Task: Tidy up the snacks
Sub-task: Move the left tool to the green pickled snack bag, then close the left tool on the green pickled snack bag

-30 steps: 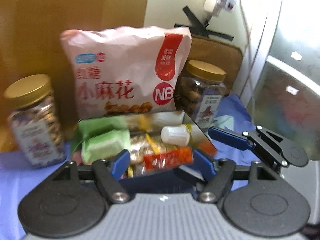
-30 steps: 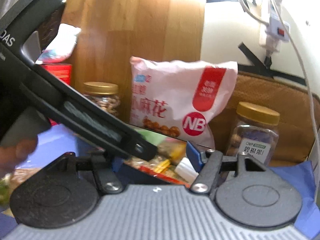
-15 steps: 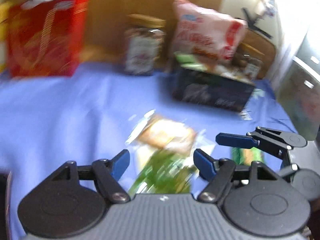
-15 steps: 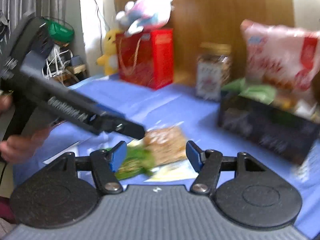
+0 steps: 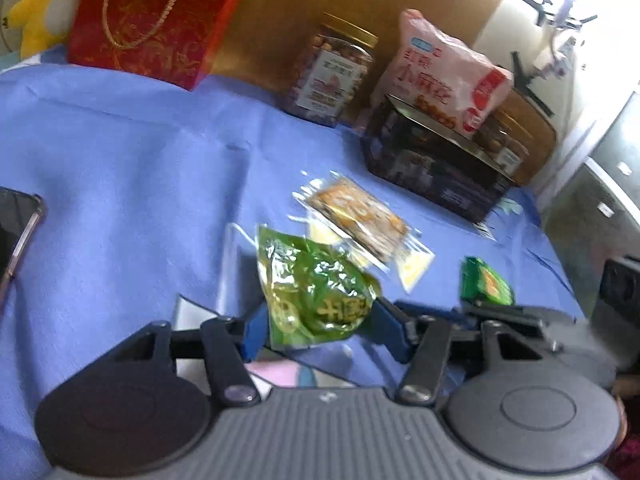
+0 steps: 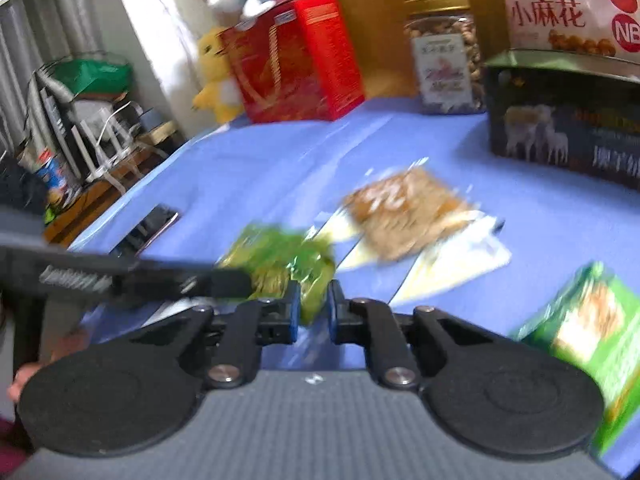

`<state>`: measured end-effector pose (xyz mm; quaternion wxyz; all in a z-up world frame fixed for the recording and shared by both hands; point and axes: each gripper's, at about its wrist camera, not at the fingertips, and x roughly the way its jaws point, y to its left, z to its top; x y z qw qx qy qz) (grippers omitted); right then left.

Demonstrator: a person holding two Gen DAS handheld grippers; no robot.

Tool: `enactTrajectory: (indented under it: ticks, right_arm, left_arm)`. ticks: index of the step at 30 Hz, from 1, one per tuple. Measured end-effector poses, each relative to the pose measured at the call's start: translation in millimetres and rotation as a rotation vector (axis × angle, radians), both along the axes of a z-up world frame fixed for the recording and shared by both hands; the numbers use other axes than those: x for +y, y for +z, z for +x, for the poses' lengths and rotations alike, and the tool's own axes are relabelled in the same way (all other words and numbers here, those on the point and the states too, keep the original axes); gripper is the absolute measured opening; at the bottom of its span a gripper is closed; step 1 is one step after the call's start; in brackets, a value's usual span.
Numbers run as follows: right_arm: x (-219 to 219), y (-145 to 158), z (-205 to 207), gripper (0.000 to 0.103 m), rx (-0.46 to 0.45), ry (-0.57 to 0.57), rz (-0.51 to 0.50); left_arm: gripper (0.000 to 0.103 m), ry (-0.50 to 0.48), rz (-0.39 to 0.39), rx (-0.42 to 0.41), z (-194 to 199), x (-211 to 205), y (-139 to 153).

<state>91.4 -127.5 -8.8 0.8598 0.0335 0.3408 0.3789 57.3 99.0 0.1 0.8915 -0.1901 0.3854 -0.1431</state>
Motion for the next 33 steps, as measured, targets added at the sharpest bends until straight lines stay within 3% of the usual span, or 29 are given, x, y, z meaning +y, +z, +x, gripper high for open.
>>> enactTrajectory:
  ticks: [5, 7, 9, 14, 17, 19, 22, 27, 33]
  right_arm:
    - [-7, 1, -34, 0.017, -0.047, 0.013, -0.027]
    - [-13, 7, -32, 0.018, -0.068, -0.024, -0.023]
    - [-18, 10, -21, 0.023, -0.048, -0.052, 0.013]
    - [-16, 10, 2, 0.038, 0.003, -0.099, 0.098]
    - [-5, 6, 15, 0.038, 0.019, -0.120, 0.108]
    - [3, 2, 22, 0.038, 0.028, -0.119, 0.105]
    - [9, -4, 24, 0.037, 0.062, -0.094, 0.101]
    - [-7, -2, 5, 0.033, 0.054, -0.076, 0.089]
    - [-54, 0, -54, 0.033, -0.010, -0.114, 0.068]
  left_arm:
    - [0.051, -0.041, 0.013, -0.008, -10, -7, 2]
    - [0.059, -0.022, -0.001, -0.022, -14, 0, 7]
    - [0.068, 0.016, 0.010, -0.049, -17, 9, 14]
    - [0.068, 0.061, -0.012, -0.035, -8, 24, 15]
    - [0.064, 0.063, -0.011, -0.010, 2, 21, 8]
    - [0.047, 0.060, -0.015, 0.013, 8, 20, 1]
    - [0.034, 0.054, -0.018, 0.022, 7, 17, -1]
    - [0.033, -0.024, -0.044, 0.032, -10, 4, -3]
    - [0.033, -0.227, -0.038, 0.026, -32, -47, -4]
